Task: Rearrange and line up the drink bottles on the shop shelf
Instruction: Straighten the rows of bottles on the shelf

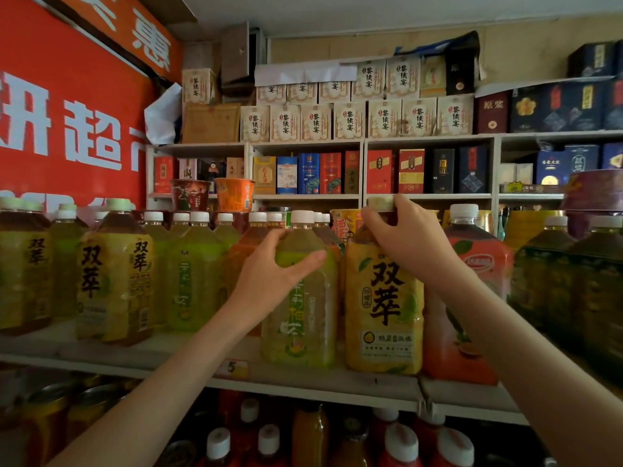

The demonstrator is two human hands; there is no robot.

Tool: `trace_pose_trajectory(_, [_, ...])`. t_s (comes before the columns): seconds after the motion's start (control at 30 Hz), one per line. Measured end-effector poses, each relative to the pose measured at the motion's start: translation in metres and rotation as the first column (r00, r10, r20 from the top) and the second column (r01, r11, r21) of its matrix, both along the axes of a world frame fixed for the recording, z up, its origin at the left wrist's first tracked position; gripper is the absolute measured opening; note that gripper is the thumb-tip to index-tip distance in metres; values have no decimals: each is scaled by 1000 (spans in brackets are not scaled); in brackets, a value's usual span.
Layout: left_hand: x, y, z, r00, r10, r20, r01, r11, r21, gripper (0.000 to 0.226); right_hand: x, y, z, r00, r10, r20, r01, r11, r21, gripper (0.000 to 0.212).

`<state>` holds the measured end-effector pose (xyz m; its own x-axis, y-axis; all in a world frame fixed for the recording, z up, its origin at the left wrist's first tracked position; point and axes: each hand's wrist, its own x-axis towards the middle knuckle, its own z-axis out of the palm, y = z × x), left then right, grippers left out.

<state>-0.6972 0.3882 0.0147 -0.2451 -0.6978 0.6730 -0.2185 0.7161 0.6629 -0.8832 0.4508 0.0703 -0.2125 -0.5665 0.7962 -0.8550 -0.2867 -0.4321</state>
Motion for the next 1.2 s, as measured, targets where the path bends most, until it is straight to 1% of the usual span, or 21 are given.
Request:
trace_pose_trajectory(0.07, [-2,3,-4,999,32,-16,-33,999,-22,90,0,-1,-1,1000,-10,-5,10,1000,-2,33])
trace_pose_trajectory(0.1, [-3,5,-6,997,75,-14,-75,996,-44,93,0,-1,-1,1000,-7,0,7,1000,-2,34])
trace_pose_trajectory(0.17, [-7,9,-10,976,218,-17,-218,967,-135,93,0,0,-1,1000,11,12,-11,1000,5,35])
trace_pose_trajectory(0.23, [-12,18,-12,939,342,-43,-335,877,-345,81,-1,2,-1,1000,27,9,-27,999,29,34])
trace_pose_trajectory(0.3, [-23,29,-10,916,400,-28,-349,761,-547,68,-4,5,1,999,31,-33,-28,996,88,30])
trace_pose_trajectory(0.33, [-30,35,-8,910,415,5,-330,731,-597,64,-5,7,2,997,28,-67,-20,993,118,28])
trace_pose_trajectory(0.37, [-38,40,-6,906,421,47,-307,729,-612,63,-8,10,3,994,19,-107,-4,991,134,26])
trace_pose_trajectory(0.43, [-52,47,-4,896,427,120,-288,766,-575,64,-15,18,6,983,-10,-183,31,994,108,29])
trace_pose_trajectory(0.5, [-63,49,-3,877,454,157,-312,786,-533,65,-25,28,7,978,-18,-209,14,1000,-24,35])
trace_pose_trajectory(0.6, [-71,49,7,870,461,174,-342,819,-460,68,-46,45,11,984,-93,-153,43,951,-306,38])
trace_pose_trajectory(0.63, [-73,49,10,870,459,182,-346,830,-438,69,-54,46,12,987,-115,-110,71,938,-339,40])
trace_pose_trajectory(0.67, [-75,50,13,869,457,191,-348,837,-423,70,-63,47,11,992,-119,-49,98,945,-313,42])
trace_pose_trajectory(0.73, [-80,51,18,863,467,194,-361,837,-411,71,-77,46,6,993,-69,97,81,989,-125,43])
trace_pose_trajectory(0.77, [-82,51,19,863,468,188,-366,838,-405,71,-82,43,2,988,-36,150,40,999,-25,38])
trace_pose_trajectory(0.8, [-84,52,20,867,466,180,-369,840,-397,70,-86,41,-3,988,-21,156,15,999,36,32])
trace_pose_trajectory(0.83, [-87,53,22,868,466,173,-373,841,-392,69,-90,40,-6,991,-17,135,10,999,51,28])
trace_pose_trajectory(0.9, [-91,53,25,868,465,174,-372,842,-391,67,-94,39,-6,993,1,117,-4,1000,25,27])
trace_pose_trajectory(1.0, [-97,50,33,918,369,142,-302,887,-350,55,-97,38,-4,989,49,137,-60,995,75,36])
trace_pose_trajectory(1.07, [-100,48,44,942,312,123,-269,923,-277,50,-99,36,-5,988,62,142,-76,992,96,39])
trace_pose_trajectory(1.13, [-102,45,52,966,240,97,-223,962,-159,48,-101,34,-7,988,60,144,-71,995,74,42])
trace_pose_trajectory(1.2, [-105,41,54,971,217,100,-207,973,-105,50,-101,33,-9,987,62,150,-69,997,40,39])
